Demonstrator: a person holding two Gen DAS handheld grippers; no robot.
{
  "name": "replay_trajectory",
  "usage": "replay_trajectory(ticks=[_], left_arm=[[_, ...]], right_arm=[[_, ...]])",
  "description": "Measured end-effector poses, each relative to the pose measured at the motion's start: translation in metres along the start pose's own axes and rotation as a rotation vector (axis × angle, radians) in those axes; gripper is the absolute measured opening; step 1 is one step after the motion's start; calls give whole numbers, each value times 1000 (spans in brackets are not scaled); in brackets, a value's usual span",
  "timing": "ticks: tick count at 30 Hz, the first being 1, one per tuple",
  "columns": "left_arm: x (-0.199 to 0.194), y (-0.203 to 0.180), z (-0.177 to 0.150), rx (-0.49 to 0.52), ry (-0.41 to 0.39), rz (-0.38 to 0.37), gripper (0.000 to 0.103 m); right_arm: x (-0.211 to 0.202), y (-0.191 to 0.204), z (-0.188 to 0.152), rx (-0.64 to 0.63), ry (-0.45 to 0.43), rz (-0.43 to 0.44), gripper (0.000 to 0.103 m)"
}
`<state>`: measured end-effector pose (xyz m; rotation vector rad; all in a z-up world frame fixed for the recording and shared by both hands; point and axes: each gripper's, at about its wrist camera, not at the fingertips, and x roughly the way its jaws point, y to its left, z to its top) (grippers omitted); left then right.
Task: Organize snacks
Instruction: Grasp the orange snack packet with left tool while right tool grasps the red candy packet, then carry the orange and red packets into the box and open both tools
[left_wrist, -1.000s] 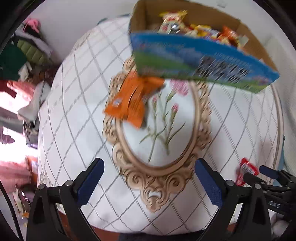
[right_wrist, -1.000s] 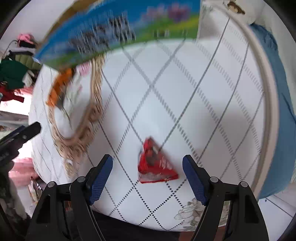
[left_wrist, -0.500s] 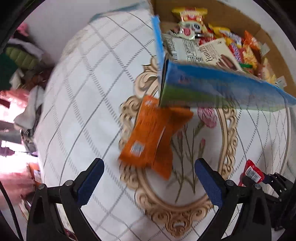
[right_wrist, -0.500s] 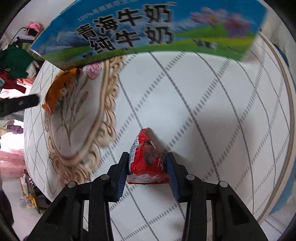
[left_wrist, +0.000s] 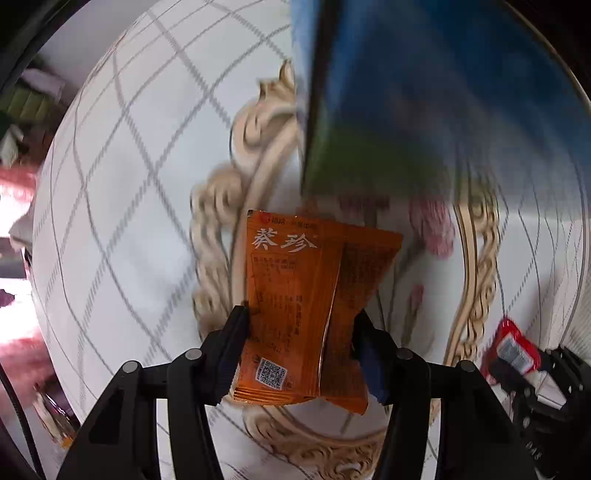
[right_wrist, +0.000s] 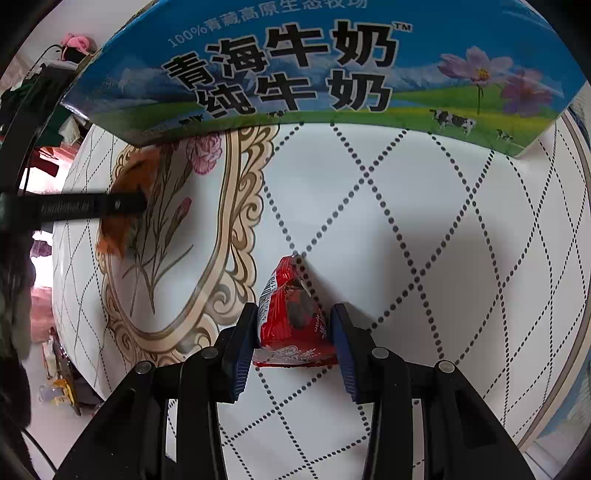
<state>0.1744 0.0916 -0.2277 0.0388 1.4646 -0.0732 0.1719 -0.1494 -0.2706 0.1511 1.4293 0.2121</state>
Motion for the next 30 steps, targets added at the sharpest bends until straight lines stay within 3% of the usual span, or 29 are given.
replay_trajectory(ticks=[3,6,10,17,23,30], left_arm=[[2,2,-33,-51,16,-11,54],[7,-3,-70,-97,67,-73,54],[21,-11,-93,-122,100,-114,55],[37,-20,-89,-94,104,-77,63],[47,-42,-71,-88,99,-59,63],[50,-48,-81,-85,82,-45,63]], right_arm=[[1,-5,-9,-3,19,9,43],[-1,-13,-23,0,46,20,43],[-1,-25,-41,17,82,44,43],[8,-31,-41,38,98,38,44],[18,-22,-40,47,94,18,47],[32,-4,-43,7,74,-42,48]])
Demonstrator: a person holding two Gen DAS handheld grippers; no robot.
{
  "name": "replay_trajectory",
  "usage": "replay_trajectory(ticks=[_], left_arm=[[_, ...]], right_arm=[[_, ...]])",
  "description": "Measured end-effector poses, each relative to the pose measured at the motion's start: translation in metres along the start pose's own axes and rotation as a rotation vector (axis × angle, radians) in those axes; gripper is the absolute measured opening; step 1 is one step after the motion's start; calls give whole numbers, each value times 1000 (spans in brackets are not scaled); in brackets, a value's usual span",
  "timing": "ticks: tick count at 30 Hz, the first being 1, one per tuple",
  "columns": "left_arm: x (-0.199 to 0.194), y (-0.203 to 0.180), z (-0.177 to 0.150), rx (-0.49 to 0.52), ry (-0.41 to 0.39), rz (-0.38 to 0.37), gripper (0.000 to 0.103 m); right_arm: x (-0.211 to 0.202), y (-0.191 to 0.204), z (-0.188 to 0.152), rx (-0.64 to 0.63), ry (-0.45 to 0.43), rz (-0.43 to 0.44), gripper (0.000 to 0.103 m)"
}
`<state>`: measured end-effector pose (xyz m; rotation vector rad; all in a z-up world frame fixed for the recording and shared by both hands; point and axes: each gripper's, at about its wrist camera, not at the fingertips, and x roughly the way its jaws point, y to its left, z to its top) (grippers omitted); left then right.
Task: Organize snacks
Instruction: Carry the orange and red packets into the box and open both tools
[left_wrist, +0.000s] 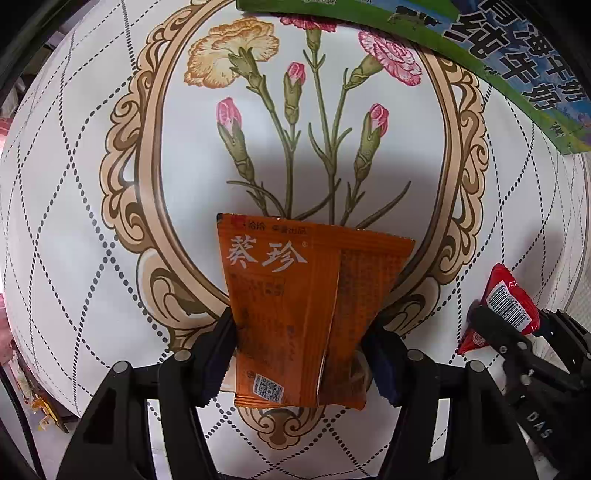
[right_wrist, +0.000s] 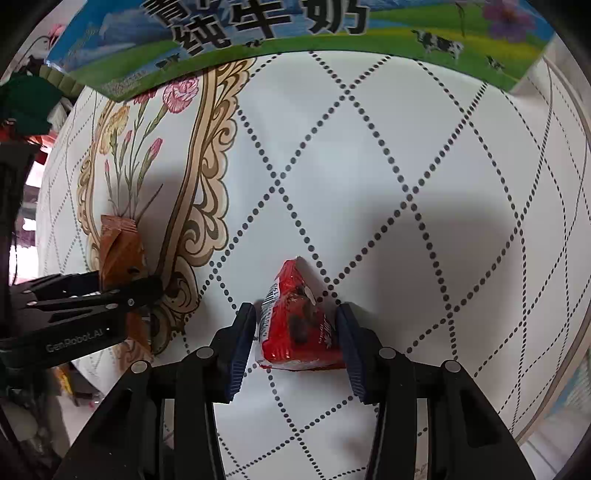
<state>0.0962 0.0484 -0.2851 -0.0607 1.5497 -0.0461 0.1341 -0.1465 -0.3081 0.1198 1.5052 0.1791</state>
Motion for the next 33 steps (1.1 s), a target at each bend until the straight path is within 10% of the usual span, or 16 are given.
replay_trajectory(ticks=[20,33], left_arm=[[-54,-40,5,76,-89,-37,50],[-215,-89,58,160,-321,-262,50]], right_arm=[[-18,37,8,-73,-111,2,36],[-154,5,42,-17,-339,135,36]])
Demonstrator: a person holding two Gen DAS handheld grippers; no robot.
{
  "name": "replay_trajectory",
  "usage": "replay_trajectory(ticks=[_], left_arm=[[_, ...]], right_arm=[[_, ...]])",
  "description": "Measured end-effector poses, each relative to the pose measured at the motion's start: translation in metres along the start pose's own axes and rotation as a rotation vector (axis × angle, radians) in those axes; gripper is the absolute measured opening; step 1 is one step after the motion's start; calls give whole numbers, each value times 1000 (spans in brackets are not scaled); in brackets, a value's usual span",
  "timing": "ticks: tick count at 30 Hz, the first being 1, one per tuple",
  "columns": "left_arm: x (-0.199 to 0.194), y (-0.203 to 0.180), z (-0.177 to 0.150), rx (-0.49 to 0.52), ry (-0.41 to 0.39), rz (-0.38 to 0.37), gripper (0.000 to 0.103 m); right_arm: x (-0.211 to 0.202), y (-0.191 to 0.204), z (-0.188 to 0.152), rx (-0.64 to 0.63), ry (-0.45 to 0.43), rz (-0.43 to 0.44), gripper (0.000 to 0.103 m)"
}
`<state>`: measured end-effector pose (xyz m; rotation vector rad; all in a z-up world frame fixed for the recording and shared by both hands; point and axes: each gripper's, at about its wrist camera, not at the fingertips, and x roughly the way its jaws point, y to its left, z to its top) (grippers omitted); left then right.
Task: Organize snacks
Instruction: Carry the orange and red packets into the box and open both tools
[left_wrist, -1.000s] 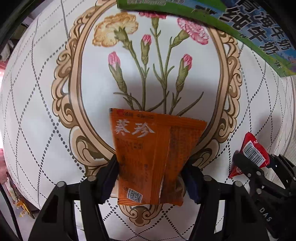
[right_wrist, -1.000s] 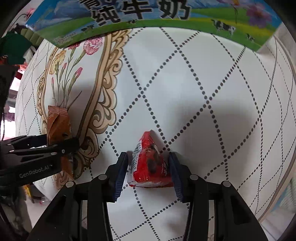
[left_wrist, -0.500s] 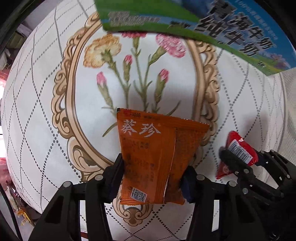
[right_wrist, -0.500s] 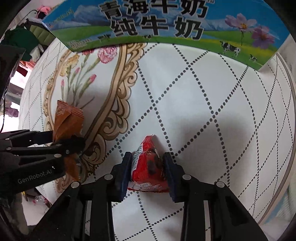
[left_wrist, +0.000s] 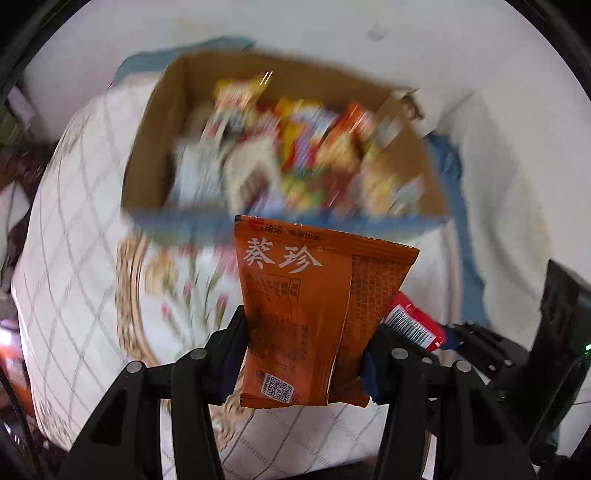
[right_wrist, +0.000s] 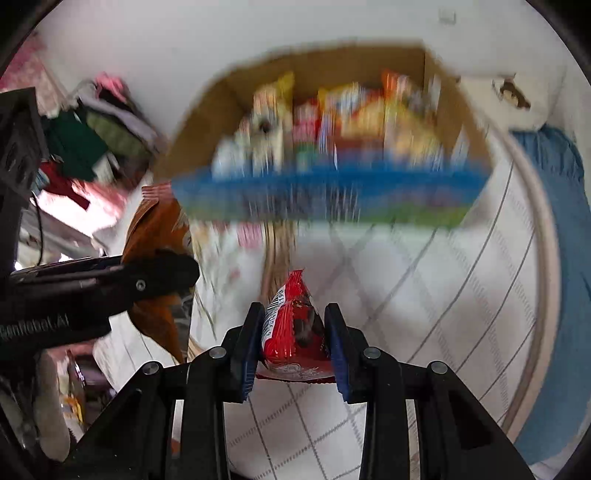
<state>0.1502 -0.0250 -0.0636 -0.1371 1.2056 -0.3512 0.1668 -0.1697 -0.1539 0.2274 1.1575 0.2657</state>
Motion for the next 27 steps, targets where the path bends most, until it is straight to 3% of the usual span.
replay_trajectory(ticks=[5,10,16,21,22,24,25,26,27], left_arm=[[-15,-3,74,50,-38,-2,50],[16,22,137,45,10,126,50],[66,65,186,11,112,285,51],[91,85,206,-18,167,364,52],[96,88,207,-31,180,385,56],[102,92,209,-48,202,391,80],[104,92,209,-48,197,385,89],[105,91,210,-47,192,377,91],[106,91,210,-43,191,380,91]], right_arm=[[-32,-11,74,-1,-112,19,36],[-17,-24,138,-12,-147,-10,36],[31,-39,197,-6,-55,-55,36],[74,-50,216,16,29,-74,37],[82,-54,218,34,49,-66,39],[97,-63,221,73,89,-77,57],[101,-65,221,80,102,-86,72],[104,-67,222,86,109,-80,85],[106,-67,221,86,115,-84,90]])
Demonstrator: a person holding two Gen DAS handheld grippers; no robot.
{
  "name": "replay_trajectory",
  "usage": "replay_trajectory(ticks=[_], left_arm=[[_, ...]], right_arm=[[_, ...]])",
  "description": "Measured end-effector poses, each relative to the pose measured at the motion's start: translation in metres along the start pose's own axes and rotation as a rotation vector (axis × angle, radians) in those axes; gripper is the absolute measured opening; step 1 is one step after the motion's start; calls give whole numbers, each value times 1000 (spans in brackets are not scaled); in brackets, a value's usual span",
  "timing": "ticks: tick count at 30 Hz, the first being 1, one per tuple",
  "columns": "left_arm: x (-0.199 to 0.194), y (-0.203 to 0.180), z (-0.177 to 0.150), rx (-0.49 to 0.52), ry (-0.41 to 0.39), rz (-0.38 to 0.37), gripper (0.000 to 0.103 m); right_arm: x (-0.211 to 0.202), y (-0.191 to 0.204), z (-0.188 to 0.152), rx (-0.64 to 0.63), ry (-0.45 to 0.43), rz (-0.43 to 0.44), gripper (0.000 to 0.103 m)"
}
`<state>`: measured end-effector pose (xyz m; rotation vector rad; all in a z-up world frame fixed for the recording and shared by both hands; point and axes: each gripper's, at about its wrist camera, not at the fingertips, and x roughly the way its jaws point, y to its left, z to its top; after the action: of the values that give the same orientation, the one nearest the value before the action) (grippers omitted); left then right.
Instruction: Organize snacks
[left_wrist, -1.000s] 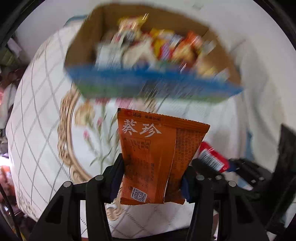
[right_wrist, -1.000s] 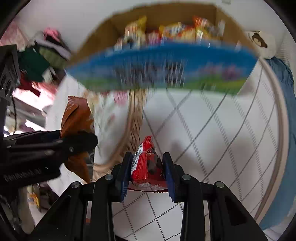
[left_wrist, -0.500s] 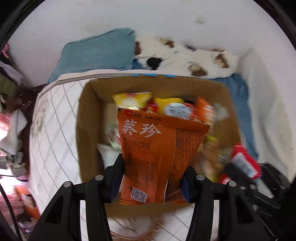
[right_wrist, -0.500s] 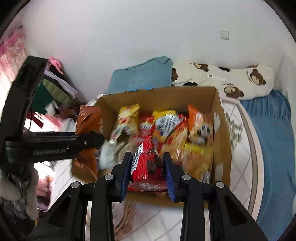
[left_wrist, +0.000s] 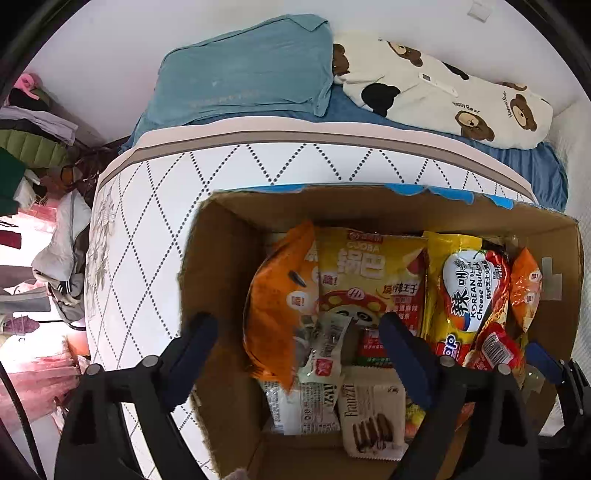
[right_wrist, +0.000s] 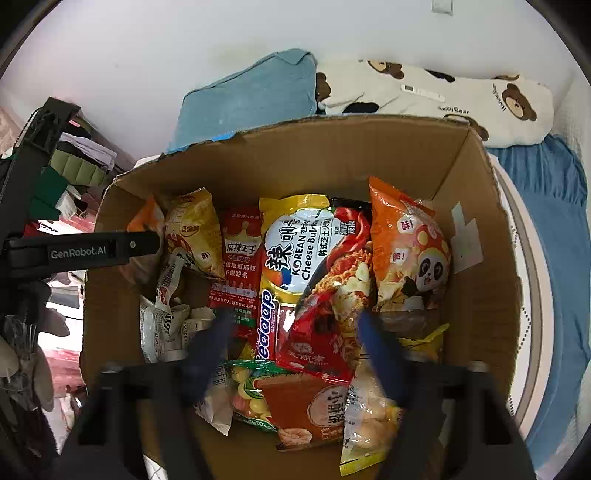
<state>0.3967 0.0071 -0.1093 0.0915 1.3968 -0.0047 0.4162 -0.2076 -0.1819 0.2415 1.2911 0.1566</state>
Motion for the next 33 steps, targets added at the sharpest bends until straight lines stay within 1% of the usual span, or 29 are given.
replay_trajectory(ticks=[1,2,5,7,12,17,20,23,27,29,31,33], left_arm=[[-1,-2,-1,3,-8,0,91],[-2,-3,-3,6,-15,-2,92],[-5,-9,-11,17,-18,-20,92],[-7,-12,-19,19,-24,-33,92],[-7,-20,-51,26,-38,-58,92],[-3,-24,-75,20,-28,-95,92],[-7,-24,-85,19,-38,-99,92],[-13,-22,-95,9,-53,-113,92],[-27,-18,-109,-11,-97,-123,92],[-39,-17,-118,-18,-133,-128,92],[-46,-16,-125,-15,-163,-129,92],[-58,-16,-135,-16,-204,-116,92]], right_arm=[[1,0,-1,0,6,-7,95],[1,0,-1,-3,10,-13,96],[0,-2,-4,-17,24,-62,97],[1,-5,-6,-14,32,-73,97],[-2,-17,-15,2,45,-136,97],[-8,-22,-28,-4,51,-172,97],[-10,-21,-36,-13,54,-178,98],[-18,-19,-43,-19,38,-182,98],[-36,-12,-54,-32,-10,-187,98],[-48,-9,-61,-44,-39,-196,98],[-61,-7,-70,-49,-77,-199,100],[-73,-6,-80,-51,-112,-204,100]])
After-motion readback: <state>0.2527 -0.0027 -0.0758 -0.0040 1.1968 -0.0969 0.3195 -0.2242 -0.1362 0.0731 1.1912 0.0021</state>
